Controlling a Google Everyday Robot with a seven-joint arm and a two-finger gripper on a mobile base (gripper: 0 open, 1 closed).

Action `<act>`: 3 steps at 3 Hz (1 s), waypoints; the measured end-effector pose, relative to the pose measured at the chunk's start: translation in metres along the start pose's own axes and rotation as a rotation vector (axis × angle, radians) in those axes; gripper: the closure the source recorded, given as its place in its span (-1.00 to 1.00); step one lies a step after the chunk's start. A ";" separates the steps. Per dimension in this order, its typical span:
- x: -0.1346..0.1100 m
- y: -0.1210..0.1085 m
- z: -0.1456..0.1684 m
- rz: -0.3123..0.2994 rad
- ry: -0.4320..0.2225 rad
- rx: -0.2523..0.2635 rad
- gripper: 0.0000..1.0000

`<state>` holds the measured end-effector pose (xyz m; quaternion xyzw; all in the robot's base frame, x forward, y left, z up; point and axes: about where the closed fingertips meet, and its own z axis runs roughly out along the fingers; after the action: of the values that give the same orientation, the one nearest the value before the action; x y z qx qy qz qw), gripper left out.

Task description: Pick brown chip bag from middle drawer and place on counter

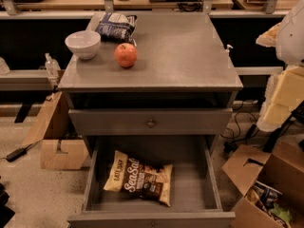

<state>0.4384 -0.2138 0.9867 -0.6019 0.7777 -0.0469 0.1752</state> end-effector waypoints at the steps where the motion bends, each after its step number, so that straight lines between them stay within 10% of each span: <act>1: 0.000 0.000 0.000 0.000 0.000 0.000 -1.00; 3: -0.031 0.038 0.094 0.012 -0.234 -0.048 -1.00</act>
Offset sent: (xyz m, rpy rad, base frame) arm 0.0403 0.0615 -0.0629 0.2363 -0.1338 0.0615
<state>0.4415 -0.1607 0.8945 -0.6025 0.7565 0.0437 0.2506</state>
